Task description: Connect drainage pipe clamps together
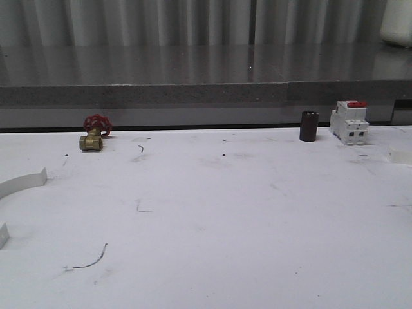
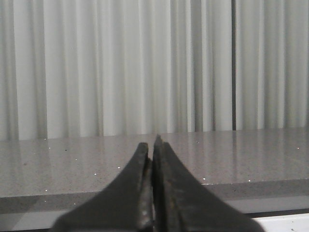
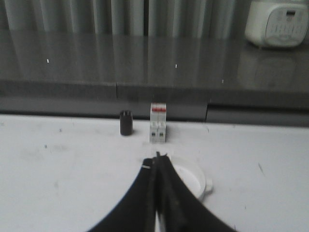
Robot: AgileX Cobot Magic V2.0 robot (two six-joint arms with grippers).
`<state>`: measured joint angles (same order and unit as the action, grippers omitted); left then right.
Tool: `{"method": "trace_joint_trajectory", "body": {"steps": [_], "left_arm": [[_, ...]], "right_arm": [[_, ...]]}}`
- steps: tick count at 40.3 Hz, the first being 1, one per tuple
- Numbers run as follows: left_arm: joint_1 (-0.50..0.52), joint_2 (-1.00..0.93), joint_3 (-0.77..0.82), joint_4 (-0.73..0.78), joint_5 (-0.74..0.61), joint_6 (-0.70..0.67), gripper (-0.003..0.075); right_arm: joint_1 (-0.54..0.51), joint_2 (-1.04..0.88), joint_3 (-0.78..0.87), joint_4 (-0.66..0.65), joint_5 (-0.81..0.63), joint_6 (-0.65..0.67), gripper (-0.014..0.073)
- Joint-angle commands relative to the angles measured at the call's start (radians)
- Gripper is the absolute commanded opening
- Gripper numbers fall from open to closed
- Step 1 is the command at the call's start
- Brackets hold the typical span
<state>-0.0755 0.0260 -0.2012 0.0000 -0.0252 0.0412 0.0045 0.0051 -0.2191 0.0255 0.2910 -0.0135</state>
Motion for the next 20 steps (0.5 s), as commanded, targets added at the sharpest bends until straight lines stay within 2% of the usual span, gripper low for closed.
{"method": "trace_joint_trajectory", "body": {"steps": [1,5,10,20], "left_arm": [[0.003,0.109,-0.16,0.0,0.098,0.001,-0.002],[0.003,0.245,-0.247,0.031,0.176,0.001,-0.002],[0.003,0.375,-0.298,0.109,0.196,0.001,-0.002],[0.003,0.403,-0.311,0.097,0.198,0.001,-0.0013]], "right_arm": [[-0.006,0.088,-0.16,0.004,-0.007,-0.006,-0.007],[-0.006,0.217,-0.27,0.004,0.034,-0.006,-0.007],[-0.006,0.349,-0.347,0.004,0.084,-0.006,-0.007],[-0.006,0.381,-0.354,0.004,0.119,-0.006,-0.0069]]}}
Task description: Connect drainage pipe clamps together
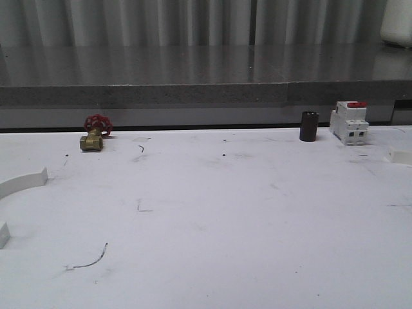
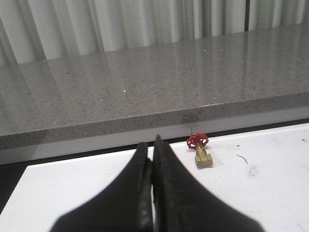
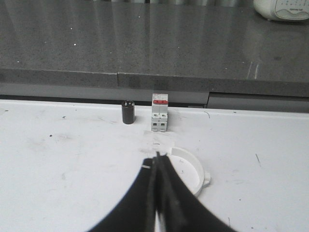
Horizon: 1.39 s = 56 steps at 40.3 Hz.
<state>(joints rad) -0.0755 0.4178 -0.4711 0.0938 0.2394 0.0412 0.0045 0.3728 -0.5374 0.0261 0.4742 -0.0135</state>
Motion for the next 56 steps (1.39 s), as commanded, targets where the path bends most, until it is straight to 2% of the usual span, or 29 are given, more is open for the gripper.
{"method": "trace_joint_trajectory", "body": {"steps": [1,4,8,10,13,15,19,23,33,36,48,56], "left_arm": [[0.003,0.011,-0.041,0.003,-0.067,0.001,0.0003],[0.003,0.011,-0.041,0.003,-0.07,0.001,0.0081],[0.003,0.011,-0.041,0.001,-0.07,0.001,0.0302],[0.003,0.011,-0.041,-0.014,-0.07,0.001,0.0434],[0.003,0.011,-0.041,-0.041,-0.07,0.001,0.063],[0.003,0.011,-0.041,-0.055,-0.07,0.001,0.0703],[0.003,0.011,-0.041,-0.06,-0.07,0.001,0.0673],[0.003,0.011,-0.041,-0.06,-0.07,0.001,0.0671],[0.003,0.028,-0.041,-0.094,-0.067,0.001,0.0671],[0.003,0.076,-0.057,-0.094,-0.024,0.001,0.0671],[0.003,0.478,-0.257,-0.117,0.357,-0.061,0.0671],[0.003,0.742,-0.36,-0.146,0.395,-0.061,0.0671]], "right_arm": [[-0.006,0.014,-0.035,0.003,-0.064,-0.006,-0.0067],[-0.006,0.014,-0.035,0.003,-0.064,-0.006,-0.005],[-0.006,0.014,-0.035,0.002,-0.064,-0.006,0.0034],[-0.006,0.014,-0.035,0.002,-0.064,-0.006,0.0092],[-0.006,0.014,-0.035,0.002,-0.064,-0.006,0.0232],[-0.006,0.014,-0.035,0.002,-0.064,-0.006,0.0335],[-0.006,0.014,-0.035,-0.001,-0.065,-0.006,0.0543],[-0.006,0.014,-0.035,-0.003,-0.065,-0.006,0.0657],[-0.006,0.014,-0.035,-0.003,-0.064,-0.006,0.0651],[-0.006,0.014,-0.035,-0.003,-0.064,-0.006,0.0651],[-0.006,0.014,-0.035,-0.003,-0.064,-0.006,0.0651],[-0.006,0.014,-0.035,-0.003,-0.064,-0.006,0.0651]]}}
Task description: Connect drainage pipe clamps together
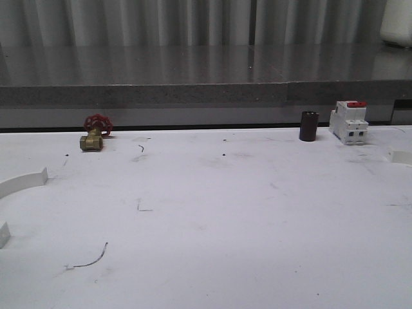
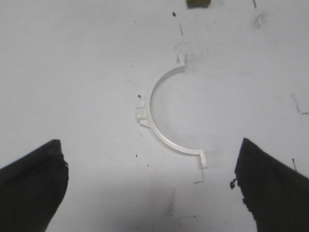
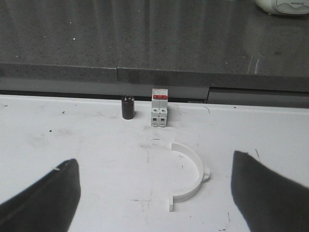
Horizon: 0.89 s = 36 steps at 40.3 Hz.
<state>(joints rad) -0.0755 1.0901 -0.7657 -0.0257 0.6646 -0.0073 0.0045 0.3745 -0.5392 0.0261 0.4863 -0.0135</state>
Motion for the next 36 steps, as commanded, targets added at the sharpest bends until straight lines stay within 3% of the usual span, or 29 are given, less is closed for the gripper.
{"method": "trace_joint_trajectory", "body": {"steps": [1,15,23,36], "left_arm": [[0.003,0.105,-0.079,-0.029,-0.029,-0.012,0.0671],[0.013,0.453,-0.215,-0.081,-0.034,0.059,0.0671],[0.071,0.555,-0.253,-0.19,-0.034,0.176,0.0671],[0.074,0.656,-0.267,-0.166,-0.064,0.181,0.0653]], "right_arm": [[-0.006,0.012,-0.034,-0.003,-0.077,-0.006,0.0651],[-0.006,0.012,-0.034,-0.003,-0.077,-0.006,0.0651],[-0.006,0.012,-0.034,-0.003,-0.077,-0.006,0.0651],[-0.006,0.012,-0.034,-0.003,-0.077,-0.006,0.0651]]}}
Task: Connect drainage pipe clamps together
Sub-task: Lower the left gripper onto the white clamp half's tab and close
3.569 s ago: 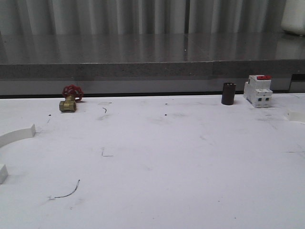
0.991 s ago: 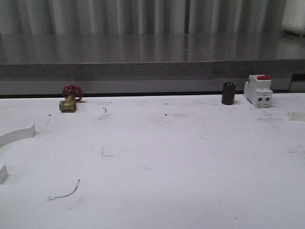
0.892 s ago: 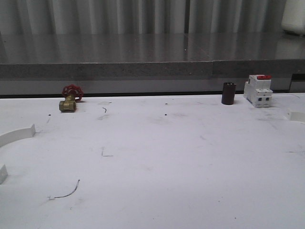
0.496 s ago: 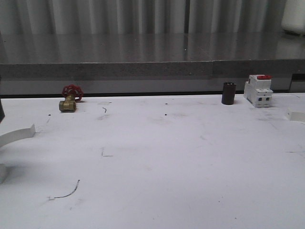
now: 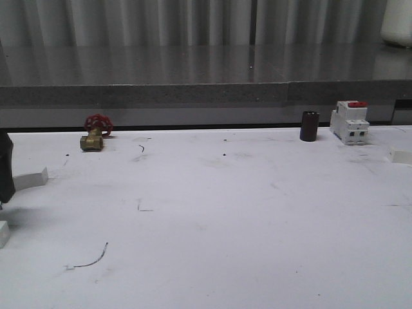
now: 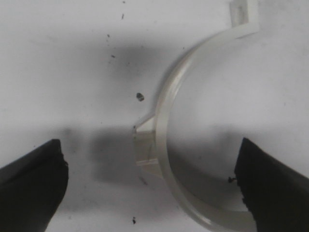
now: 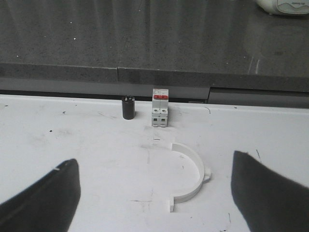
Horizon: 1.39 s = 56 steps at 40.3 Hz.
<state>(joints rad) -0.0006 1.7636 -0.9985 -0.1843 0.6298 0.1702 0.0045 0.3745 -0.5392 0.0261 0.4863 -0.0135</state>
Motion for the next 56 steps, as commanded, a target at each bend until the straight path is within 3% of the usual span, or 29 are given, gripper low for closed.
{"method": "trace_joint_trajectory", "body": {"steps": [1,13,32,49,56], "left_arm": [[-0.001,-0.009,-0.038,-0.007,-0.029,0.004,0.0637],[-0.001,0.015,-0.06,-0.004,-0.017,0.004,0.0432],[-0.001,0.015,-0.06,0.017,-0.017,0.004,0.023],[-0.001,0.015,-0.06,0.026,-0.017,0.004,0.0113],[-0.001,0.004,-0.111,0.048,0.031,0.004,0.0102]], "right_arm": [[-0.006,0.012,-0.034,-0.003,-0.077,-0.006,0.0651],[-0.006,0.012,-0.034,-0.003,-0.077,-0.006,0.0651],[-0.006,0.012,-0.034,-0.003,-0.077,-0.006,0.0651],[-0.006,0.012,-0.034,-0.003,-0.077,-0.006,0.0651],[-0.006,0.012,-0.034,-0.003,-0.077,-0.006,0.0651]]}}
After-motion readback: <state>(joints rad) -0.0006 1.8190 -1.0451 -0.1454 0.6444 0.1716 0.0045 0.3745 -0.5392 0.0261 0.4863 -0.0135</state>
